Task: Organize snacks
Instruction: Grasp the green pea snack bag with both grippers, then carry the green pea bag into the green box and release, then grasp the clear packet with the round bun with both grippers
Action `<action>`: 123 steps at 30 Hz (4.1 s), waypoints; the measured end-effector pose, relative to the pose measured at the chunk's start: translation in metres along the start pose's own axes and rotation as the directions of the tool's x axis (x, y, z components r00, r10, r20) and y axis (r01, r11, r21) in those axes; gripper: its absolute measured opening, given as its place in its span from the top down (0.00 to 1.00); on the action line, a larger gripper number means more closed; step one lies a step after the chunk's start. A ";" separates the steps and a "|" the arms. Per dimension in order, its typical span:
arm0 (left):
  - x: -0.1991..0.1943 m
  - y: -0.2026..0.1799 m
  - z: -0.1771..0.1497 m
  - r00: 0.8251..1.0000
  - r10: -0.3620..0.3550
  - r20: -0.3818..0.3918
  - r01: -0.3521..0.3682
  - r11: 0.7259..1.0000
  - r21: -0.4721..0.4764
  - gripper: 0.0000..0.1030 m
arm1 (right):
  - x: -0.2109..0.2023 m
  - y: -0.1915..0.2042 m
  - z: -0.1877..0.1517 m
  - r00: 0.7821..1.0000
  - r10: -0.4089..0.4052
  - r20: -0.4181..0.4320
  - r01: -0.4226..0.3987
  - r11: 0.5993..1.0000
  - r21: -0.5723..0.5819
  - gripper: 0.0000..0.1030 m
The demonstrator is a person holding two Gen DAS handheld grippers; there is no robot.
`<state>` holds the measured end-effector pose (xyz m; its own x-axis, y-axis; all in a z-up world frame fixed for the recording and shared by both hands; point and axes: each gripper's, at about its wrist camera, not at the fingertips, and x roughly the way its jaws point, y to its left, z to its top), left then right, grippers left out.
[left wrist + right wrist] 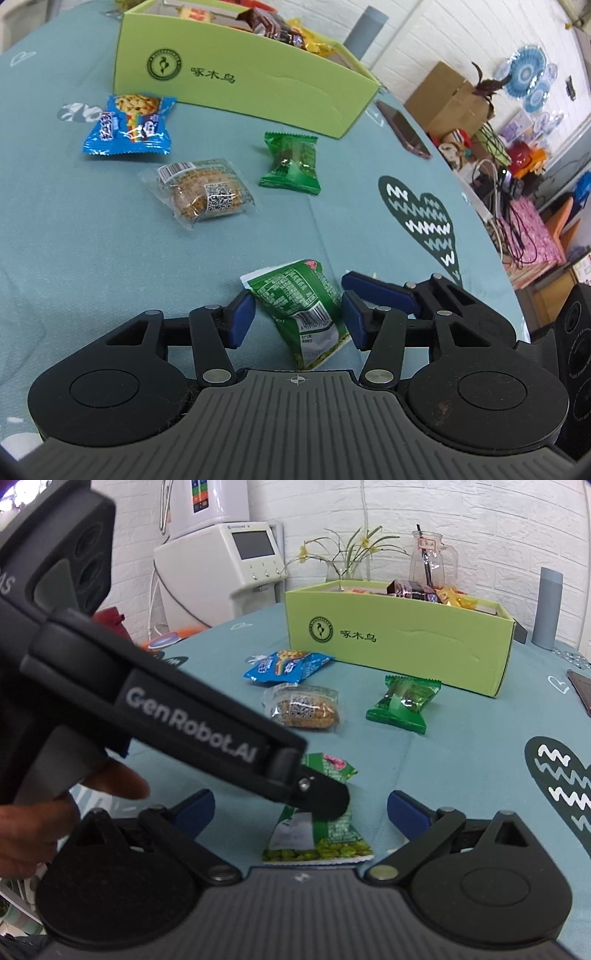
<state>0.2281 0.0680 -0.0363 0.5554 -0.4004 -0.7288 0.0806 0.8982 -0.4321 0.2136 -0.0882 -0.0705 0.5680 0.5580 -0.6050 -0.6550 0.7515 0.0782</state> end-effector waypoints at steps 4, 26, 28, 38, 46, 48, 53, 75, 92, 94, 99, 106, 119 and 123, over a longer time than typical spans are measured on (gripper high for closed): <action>0.000 0.000 -0.001 1.000 0.002 0.005 -0.002 1.000 -0.001 0.67 | 0.001 0.001 0.000 1.000 -0.009 0.000 0.009 1.000 0.003 0.37; -0.026 -0.003 0.042 0.991 -0.064 0.116 0.063 0.998 0.010 0.91 | -0.014 -0.001 0.047 0.996 -0.055 0.076 0.057 0.998 -0.034 0.48; -0.035 -0.003 0.074 0.981 -0.072 0.178 0.071 0.997 0.014 0.91 | -0.008 -0.008 0.081 0.990 -0.060 0.131 0.070 0.995 -0.071 0.46; 0.009 0.028 0.245 0.953 -0.006 0.304 -0.010 0.999 0.051 0.91 | 0.107 -0.074 0.228 0.986 -0.039 0.161 0.055 0.994 -0.097 0.40; 0.080 0.090 0.273 0.976 -0.010 0.215 0.017 0.999 -0.029 0.89 | 0.182 -0.105 0.227 0.998 0.007 0.056 -0.004 0.998 -0.065 0.38; 0.078 0.092 0.271 0.973 0.003 0.229 0.003 1.000 -0.028 0.82 | 0.179 -0.101 0.227 0.998 0.007 0.059 -0.003 0.997 -0.074 0.34; 0.033 0.081 0.263 0.945 -0.056 0.322 0.067 0.997 -0.023 0.62 | 0.136 -0.094 0.230 0.985 -0.013 0.174 0.023 0.998 -0.056 0.08; -0.035 0.066 0.045 0.974 0.046 0.223 -0.014 0.989 -0.145 0.41 | 0.021 -0.012 0.038 0.999 0.004 0.039 -0.008 0.992 0.124 0.01; 0.012 0.064 0.080 0.997 -0.024 0.069 0.033 0.991 -0.126 0.63 | 0.038 -0.009 0.044 0.996 0.085 0.012 -0.086 0.990 0.115 0.01; 0.012 0.060 0.073 0.997 -0.032 0.064 0.041 0.991 -0.131 0.60 | 0.033 -0.012 0.040 0.997 0.075 0.019 -0.076 0.989 0.123 0.01; 0.012 0.042 0.056 0.999 -0.025 0.046 0.030 0.993 -0.114 0.60 | 0.026 -0.017 0.032 0.997 0.072 0.026 -0.075 0.985 0.153 0.01; -0.003 0.047 0.059 0.996 0.030 0.089 -0.018 0.991 -0.135 0.54 | 0.026 -0.011 0.038 0.998 0.060 0.030 -0.063 0.992 0.108 0.01; 0.008 0.052 0.064 0.998 -0.025 0.061 0.032 0.993 -0.114 0.57 | 0.039 -0.005 0.051 0.999 -0.017 0.028 0.016 0.999 0.040 0.03; 0.009 0.054 0.064 0.997 -0.031 0.065 0.039 0.992 -0.118 0.52 | 0.038 -0.005 0.048 0.999 -0.011 0.032 0.009 0.998 0.063 0.01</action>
<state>0.2897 0.1246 -0.0321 0.6056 -0.4154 -0.6787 0.0037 0.8544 -0.5197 0.2628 -0.0535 -0.0558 0.5906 0.5608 -0.5802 -0.6176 0.7769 0.1223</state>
